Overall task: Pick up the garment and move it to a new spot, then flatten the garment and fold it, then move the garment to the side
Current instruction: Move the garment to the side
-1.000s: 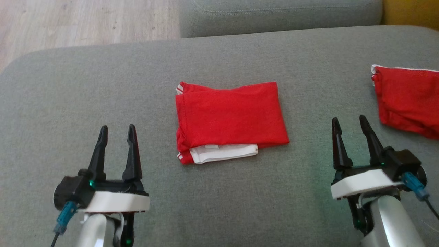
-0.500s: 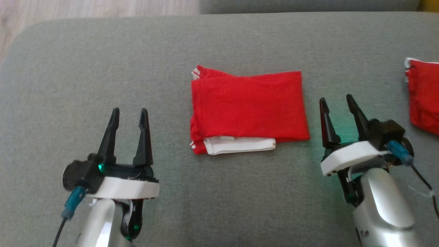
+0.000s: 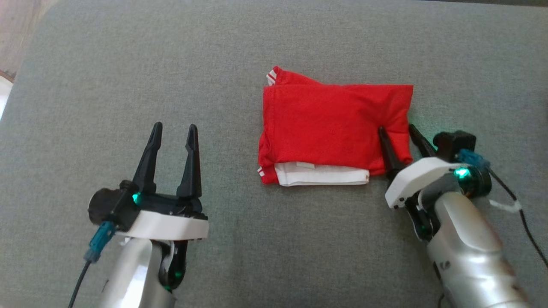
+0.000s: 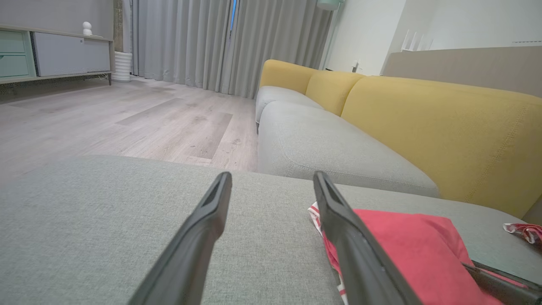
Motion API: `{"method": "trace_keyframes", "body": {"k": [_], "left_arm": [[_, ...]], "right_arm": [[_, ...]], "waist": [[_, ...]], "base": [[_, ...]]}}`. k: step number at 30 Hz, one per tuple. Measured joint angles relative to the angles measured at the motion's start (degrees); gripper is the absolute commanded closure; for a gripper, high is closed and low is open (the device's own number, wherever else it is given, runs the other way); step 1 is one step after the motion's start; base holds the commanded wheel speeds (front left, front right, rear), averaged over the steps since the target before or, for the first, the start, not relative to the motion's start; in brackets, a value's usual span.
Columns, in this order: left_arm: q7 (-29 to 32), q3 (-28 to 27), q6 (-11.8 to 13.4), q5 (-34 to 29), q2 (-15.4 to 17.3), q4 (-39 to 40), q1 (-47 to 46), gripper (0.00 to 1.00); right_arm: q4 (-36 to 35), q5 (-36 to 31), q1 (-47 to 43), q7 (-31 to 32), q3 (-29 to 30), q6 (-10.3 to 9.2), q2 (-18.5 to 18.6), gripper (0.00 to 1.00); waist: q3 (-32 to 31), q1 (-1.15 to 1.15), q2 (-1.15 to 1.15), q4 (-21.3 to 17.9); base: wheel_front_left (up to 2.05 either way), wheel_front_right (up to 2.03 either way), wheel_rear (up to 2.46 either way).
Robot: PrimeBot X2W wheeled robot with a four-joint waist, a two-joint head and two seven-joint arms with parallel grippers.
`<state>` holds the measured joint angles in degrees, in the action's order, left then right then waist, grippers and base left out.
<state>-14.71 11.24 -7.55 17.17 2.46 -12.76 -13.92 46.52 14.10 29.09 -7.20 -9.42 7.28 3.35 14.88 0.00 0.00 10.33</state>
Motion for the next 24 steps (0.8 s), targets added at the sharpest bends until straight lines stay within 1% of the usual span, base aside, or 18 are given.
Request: {"method": "trace_keyframes", "body": {"k": [1,3,8,12,15,17,19,24], "left_arm": [[0.0,0.04,0.0,0.0,0.0,0.0,0.0,0.0],[0.0,0.05,0.08,0.0,0.0,-0.01,0.0,0.0],[0.0,0.04,0.09,0.0,0.0,-0.18,0.01,0.0],[0.0,0.03,0.09,-0.05,0.01,-0.11,0.03,0.0],[0.0,0.52,0.09,-0.09,0.01,0.18,0.02,0.0],[0.0,1.55,0.09,-0.09,0.01,0.33,0.01,0.0],[0.0,3.12,0.2,-0.09,0.01,0.86,-0.02,0.0],[0.0,5.49,0.57,-0.09,0.01,1.81,-0.53,0.0]], "right_arm": [[0.87,-0.01,0.77,-0.01,-0.68,0.0,0.15,0.0],[2.35,-0.29,1.96,-0.27,-1.6,0.0,0.42,1.0],[4.44,-2.14,2.42,-3.13,-3.16,0.0,0.19,1.0],[5.67,-6.69,3.2,-5.26,-3.1,0.0,0.1,1.0],[4.69,-10.28,3.27,-6.01,-2.72,0.0,0.48,1.0],[3.15,-12.6,3.27,-6.55,-2.9,0.0,1.32,1.0],[0.37,-15.23,3.26,-6.61,-3.3,0.0,3.28,1.0],[-3.93,-16.52,3.28,-6.9,-4.58,0.0,7.99,1.0]], "waist": [[0.06,0.0,0.0,0.08],[0.0,0.0,0.0,0.06],[-0.6,0.0,0.0,-0.73],[-1.44,0.0,0.0,-2.47],[-2.03,-0.01,0.0,-4.19],[-2.37,-0.01,0.0,-5.47],[-2.8,0.0,0.0,-7.63],[-3.22,-0.01,0.0,-11.7]], "base": [[0.0,0.0,0.0],[0.0,0.0,0.0],[0.0,0.0,0.0],[0.0,0.0,0.0],[0.0,0.0,0.0],[0.0,0.0,0.0],[0.0,0.0,0.0],[0.0,0.0,0.0]]}}
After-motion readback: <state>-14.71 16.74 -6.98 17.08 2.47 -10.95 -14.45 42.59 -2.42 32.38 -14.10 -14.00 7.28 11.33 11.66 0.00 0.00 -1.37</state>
